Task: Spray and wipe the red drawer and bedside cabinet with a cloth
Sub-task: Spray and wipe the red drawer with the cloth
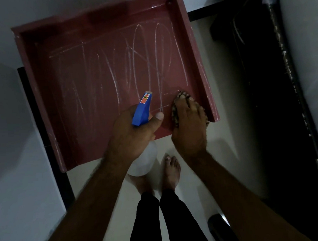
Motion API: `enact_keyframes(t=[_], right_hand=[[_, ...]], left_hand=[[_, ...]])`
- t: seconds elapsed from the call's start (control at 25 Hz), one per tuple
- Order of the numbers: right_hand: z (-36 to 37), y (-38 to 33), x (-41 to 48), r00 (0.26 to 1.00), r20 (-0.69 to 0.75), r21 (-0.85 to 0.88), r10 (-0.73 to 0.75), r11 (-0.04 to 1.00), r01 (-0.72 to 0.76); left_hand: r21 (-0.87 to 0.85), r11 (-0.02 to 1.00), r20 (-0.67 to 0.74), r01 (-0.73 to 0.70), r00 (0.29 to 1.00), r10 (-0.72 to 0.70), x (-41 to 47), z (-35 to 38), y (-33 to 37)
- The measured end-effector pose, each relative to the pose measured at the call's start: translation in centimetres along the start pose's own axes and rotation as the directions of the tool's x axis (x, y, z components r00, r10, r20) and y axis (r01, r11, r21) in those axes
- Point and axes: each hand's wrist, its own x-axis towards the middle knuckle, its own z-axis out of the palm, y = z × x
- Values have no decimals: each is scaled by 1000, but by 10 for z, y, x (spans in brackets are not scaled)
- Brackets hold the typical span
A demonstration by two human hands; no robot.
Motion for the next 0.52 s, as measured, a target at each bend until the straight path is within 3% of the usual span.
enact_keyframes(t=[0.12, 0.16, 0.32, 0.52], right_hand=[[5, -5, 0, 976, 114, 12, -187, 982, 186], [2, -1, 4, 978, 110, 0, -178, 984, 179], [1, -9, 13, 995, -19, -42, 95, 994, -96], [4, -20, 16, 1000, 12, -18, -24, 1000, 24]], left_hand=[[1, 1000, 29, -1, 1000, 1, 3, -4, -1], [-1, 1000, 32, 12, 999, -11, 5, -5, -1], [43, 997, 8, 61, 998, -61, 7, -10, -1], [94, 995, 30, 20, 999, -23, 13, -20, 4]])
